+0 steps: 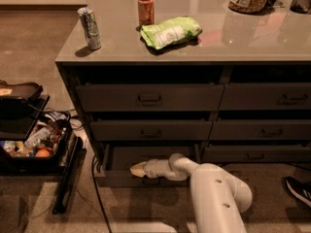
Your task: Open bottom drawer
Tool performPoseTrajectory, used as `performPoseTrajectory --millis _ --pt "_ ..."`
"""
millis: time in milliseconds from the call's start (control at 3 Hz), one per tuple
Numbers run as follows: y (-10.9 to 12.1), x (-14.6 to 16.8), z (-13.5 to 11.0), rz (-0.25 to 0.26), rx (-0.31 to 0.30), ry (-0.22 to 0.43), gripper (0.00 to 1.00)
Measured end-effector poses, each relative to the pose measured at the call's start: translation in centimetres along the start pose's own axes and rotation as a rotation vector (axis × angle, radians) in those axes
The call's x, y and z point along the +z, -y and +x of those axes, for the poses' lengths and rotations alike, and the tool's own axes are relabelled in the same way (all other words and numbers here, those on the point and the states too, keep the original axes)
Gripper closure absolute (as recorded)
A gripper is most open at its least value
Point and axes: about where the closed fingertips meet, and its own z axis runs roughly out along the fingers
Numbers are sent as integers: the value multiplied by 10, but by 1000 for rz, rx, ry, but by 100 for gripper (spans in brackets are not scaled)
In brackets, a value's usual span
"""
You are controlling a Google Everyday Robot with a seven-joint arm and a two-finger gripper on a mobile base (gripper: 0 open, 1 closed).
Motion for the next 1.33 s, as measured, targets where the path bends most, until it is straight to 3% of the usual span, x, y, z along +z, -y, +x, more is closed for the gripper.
performPoseTrajectory --millis 333,667,1000,1333 --pt "7 0 -44 28 -78 5 100" --pt "25 14 -61 35 -78 -29 100" --pt "52 24 -45 45 -11 -64 100" --pt "62 31 -21 41 49 -87 100"
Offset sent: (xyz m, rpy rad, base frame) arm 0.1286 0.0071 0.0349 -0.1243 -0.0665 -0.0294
